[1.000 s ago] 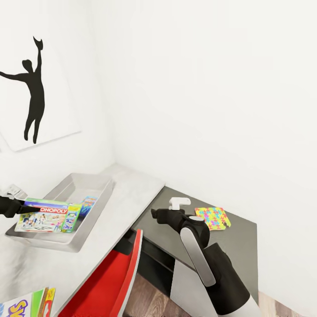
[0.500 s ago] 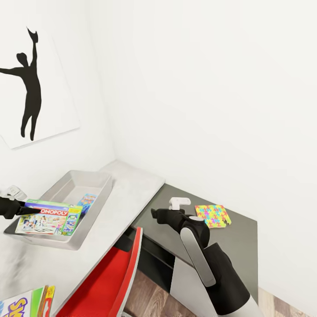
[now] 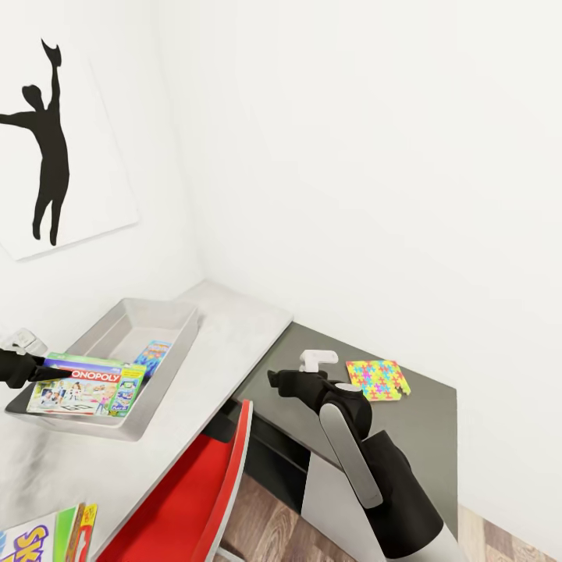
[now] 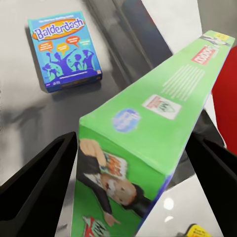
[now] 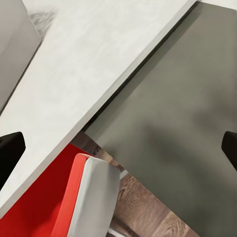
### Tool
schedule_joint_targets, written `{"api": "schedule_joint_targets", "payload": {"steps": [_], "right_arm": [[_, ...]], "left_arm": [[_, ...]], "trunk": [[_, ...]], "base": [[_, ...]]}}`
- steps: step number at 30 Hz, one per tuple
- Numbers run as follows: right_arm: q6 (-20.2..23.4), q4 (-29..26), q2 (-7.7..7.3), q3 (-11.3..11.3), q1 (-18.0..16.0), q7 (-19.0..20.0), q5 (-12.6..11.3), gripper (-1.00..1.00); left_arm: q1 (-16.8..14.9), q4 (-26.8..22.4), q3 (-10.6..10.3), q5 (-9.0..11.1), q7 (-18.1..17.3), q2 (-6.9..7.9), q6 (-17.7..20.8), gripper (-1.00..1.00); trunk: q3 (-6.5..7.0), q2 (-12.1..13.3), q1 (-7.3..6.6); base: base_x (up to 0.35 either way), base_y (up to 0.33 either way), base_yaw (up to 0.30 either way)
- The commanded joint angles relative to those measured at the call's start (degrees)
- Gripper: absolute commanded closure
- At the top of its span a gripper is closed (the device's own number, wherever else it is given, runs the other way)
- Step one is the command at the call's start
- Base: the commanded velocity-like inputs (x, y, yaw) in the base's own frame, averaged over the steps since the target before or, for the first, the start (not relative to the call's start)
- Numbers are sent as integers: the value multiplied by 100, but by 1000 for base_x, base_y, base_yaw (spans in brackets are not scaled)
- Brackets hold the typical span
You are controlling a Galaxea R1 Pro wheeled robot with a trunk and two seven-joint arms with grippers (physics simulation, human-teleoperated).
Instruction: Put all the toys in the child's room - the three board games (two on the bed and one on the table), the two jigsaw puzzles on the table, and the tennis ball on the table - inside the toy box on the table in the child's room.
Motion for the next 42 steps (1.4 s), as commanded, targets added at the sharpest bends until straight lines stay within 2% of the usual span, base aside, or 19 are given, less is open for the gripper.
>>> {"api": "schedule_joint_targets", "payload": {"steps": [1,18,34,42], "right_arm": [[11,-6,0,5,-5,-58,-59,-100],[10,-12,0,5,-2,-55,-59,-100],[9,-6,-4,5,-1,-39,-59,-100],[-104,-6,-9,2,66,-22,-59,-100]], "left_arm": [[-5,-5,13,-48,-30,-3,42,100],[-6,-5,9,-49,3,-4,16,100],[-5,-5,4,-49,6,-12,8,100],[-6,-5,11,-49,6,-13,8,100]], "trunk": [[-9,-7,1],[-12,-7,1],[-69,-7,1],[-69,-7,1]], "base": [[0,0,0],[0,0,0],[0,0,0],[0,0,0]]}}
